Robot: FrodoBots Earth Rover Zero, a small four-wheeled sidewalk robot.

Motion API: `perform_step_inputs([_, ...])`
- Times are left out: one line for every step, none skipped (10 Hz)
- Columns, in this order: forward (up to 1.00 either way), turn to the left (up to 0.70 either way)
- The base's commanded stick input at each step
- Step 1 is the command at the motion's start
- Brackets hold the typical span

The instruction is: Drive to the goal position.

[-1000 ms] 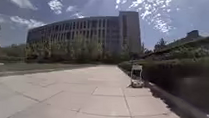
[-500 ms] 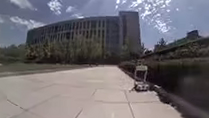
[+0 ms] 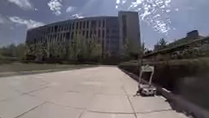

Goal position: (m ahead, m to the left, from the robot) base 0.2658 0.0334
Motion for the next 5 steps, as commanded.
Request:
perform_step_inputs([0.7,0.0])
perform_step_inputs([0.7,0.0])
perform_step_inputs([0.7,0.0])
perform_step_inputs([0.7,0.0])
perform_step_inputs([0.7,0.0])
